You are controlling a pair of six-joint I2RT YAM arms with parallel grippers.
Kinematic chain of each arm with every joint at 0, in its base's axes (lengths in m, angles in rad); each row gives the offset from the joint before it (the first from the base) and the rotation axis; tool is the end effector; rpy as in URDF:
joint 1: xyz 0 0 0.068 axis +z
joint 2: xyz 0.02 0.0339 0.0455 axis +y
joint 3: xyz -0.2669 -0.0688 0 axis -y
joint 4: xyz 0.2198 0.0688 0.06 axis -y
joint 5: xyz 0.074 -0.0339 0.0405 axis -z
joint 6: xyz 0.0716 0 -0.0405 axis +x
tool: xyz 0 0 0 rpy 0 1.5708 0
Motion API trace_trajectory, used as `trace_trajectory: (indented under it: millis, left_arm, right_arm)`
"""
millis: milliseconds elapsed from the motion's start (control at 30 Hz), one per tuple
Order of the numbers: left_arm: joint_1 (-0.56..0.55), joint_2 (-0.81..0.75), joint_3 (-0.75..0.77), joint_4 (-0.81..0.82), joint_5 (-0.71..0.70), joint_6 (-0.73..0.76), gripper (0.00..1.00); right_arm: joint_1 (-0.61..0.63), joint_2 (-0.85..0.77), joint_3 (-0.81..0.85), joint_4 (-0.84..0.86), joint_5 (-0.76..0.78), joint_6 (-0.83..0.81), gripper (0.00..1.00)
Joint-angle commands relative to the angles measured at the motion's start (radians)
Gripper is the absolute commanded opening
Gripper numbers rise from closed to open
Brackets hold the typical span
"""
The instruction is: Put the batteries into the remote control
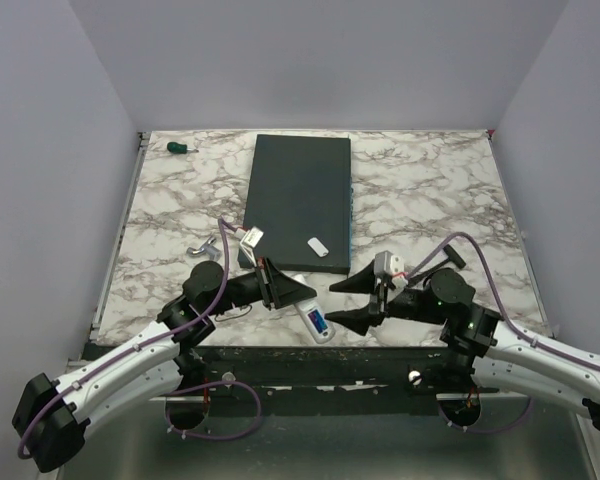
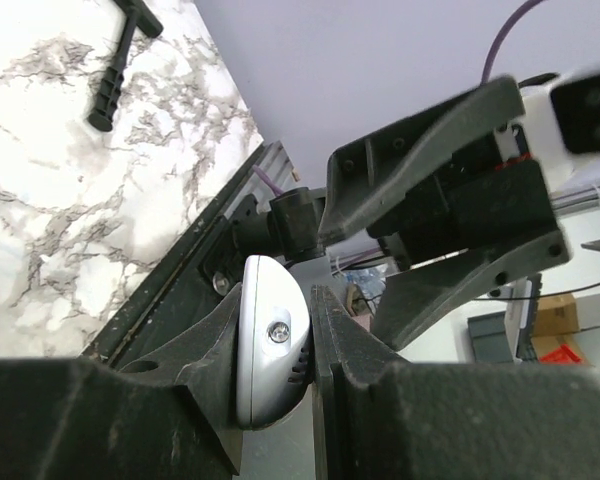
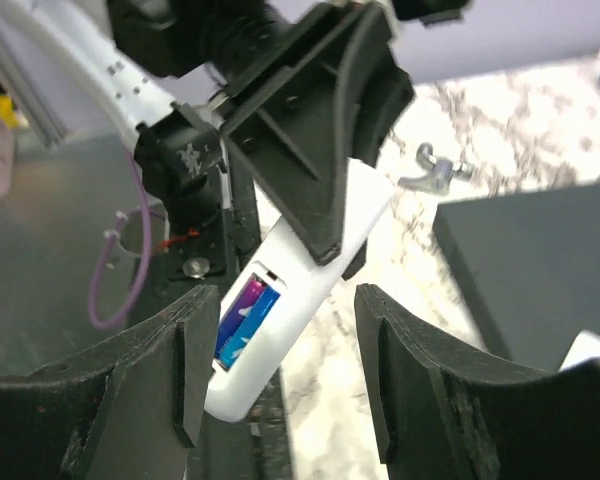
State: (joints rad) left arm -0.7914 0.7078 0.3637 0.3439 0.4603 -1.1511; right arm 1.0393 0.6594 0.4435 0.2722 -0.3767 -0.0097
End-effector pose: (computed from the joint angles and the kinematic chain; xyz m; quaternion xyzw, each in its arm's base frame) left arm 0.1057 -0.1522 0.2693 0.0355 0.7063 -0.6594 0.2552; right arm 0.0670 0.1659 0.2964 -0.4557 0.5159 0.4634 0.5580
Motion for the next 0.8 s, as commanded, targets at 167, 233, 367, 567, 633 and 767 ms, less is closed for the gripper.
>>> trace_trajectory:
  millis: [167, 233, 367, 567, 633, 767]
  left_arm:
    - [0.000, -0.040, 0.019, 0.000, -0.054, 0.074, 0.00]
    - [0.001, -0.038, 0.018, 0.013, -0.049, 0.071, 0.00]
    - [0.001, -0.041, 0.019, 0.021, -0.045, 0.070, 0.00]
    - [0.001, -0.050, 0.022, 0.028, -0.044, 0.069, 0.00]
    - [0.001, -0.049, 0.019, 0.040, -0.042, 0.064, 0.00]
    - [0.001, -0.045, 0.014, 0.059, -0.033, 0.053, 0.00]
  right_arm:
    - [-0.001, 0.135, 0.185, -0.358, 0.136, 0.578, 0.69]
    - [-0.001, 0.139, 0.161, -0.315, 0.104, 0.651, 0.91]
    - [0.000, 0.112, 0.109, -0.238, 0.102, 0.704, 1.00]
    - [-0.001, 0.108, 0.083, -0.230, 0.150, 0.692, 0.96]
    - [0.001, 0.122, 0.080, -0.211, 0.143, 0.693, 0.89]
    - [-0.001, 0.150, 0.072, -0.158, 0.126, 0.696, 0.77]
